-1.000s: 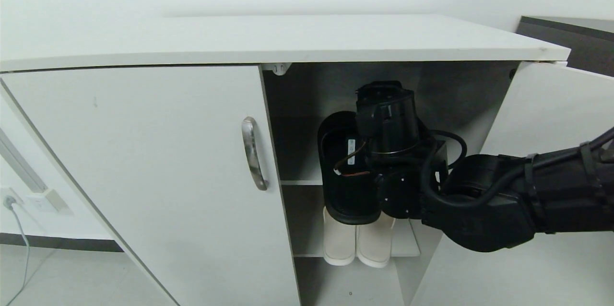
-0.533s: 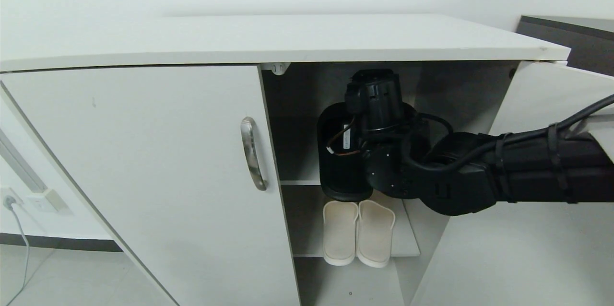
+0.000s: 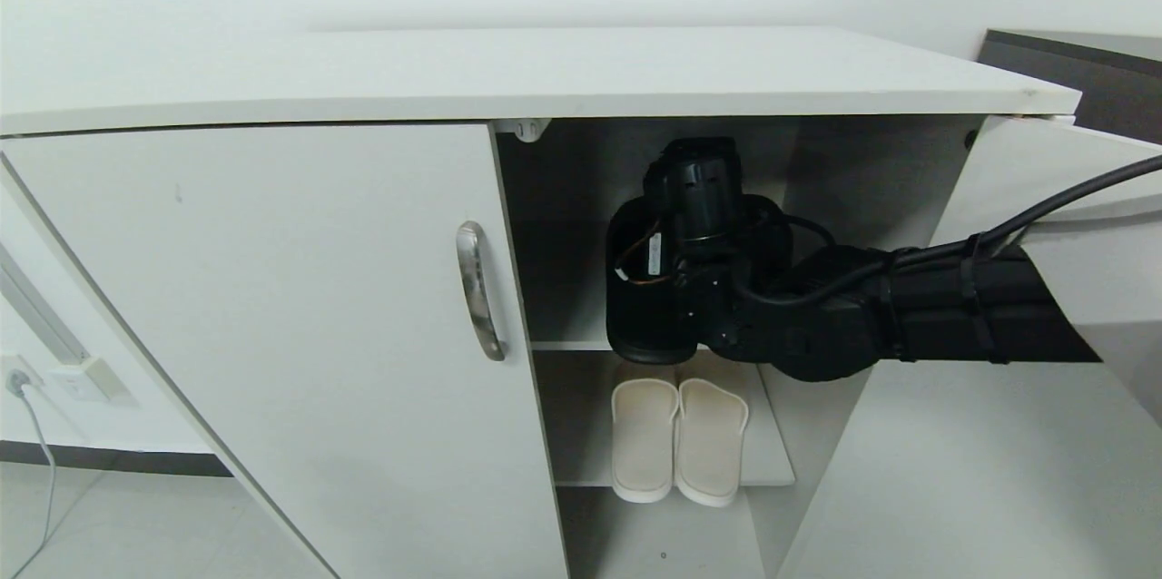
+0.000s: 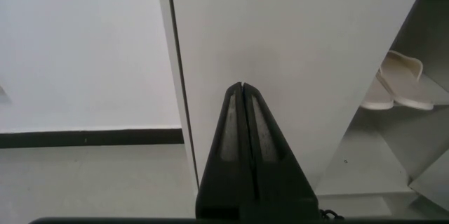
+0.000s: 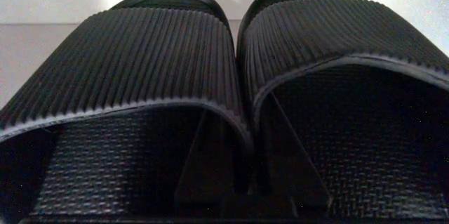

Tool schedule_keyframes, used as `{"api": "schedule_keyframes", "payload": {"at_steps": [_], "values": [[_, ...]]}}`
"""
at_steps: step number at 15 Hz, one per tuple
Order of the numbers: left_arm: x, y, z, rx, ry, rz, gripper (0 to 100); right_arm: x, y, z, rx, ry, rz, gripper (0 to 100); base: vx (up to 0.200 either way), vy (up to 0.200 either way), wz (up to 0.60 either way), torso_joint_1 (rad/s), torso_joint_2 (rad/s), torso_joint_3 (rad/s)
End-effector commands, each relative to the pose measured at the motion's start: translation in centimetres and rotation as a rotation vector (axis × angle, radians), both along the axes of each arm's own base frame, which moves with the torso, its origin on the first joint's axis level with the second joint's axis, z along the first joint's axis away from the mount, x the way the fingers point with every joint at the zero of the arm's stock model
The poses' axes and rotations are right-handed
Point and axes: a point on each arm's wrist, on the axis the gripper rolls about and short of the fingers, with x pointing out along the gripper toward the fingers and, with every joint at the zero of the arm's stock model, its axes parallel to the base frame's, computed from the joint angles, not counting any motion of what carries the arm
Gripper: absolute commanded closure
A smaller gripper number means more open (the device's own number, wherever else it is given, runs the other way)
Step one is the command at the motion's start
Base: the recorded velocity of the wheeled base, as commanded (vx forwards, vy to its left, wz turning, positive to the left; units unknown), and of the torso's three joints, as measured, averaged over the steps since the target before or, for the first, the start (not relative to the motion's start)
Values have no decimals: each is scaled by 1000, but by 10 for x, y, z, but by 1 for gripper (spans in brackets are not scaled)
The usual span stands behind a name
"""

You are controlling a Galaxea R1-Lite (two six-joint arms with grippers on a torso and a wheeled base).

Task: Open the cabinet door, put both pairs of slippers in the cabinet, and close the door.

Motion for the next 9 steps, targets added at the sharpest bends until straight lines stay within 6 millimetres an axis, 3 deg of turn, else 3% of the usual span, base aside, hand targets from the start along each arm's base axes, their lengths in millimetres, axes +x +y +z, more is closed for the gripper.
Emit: {"api": "schedule_keyframes", "payload": {"at_steps": [1, 7, 8, 9], "values": [[0, 0, 0, 0, 1, 1, 100, 8, 1, -9, -11, 11, -8, 100, 0, 0, 0, 0, 0, 0], [0, 0, 0, 0, 1, 1, 100, 12, 0, -12, -14, 18, -5, 100, 0, 0, 0, 0, 0, 0], [0, 0, 0, 0, 1, 1, 100, 12, 0, -12, -14, 18, -6, 0, 0, 0, 0, 0, 0, 0], [0, 0, 0, 0, 1, 1, 100, 11, 0, -12, -14, 18, -5, 0, 0, 0, 0, 0, 0, 0]]}}
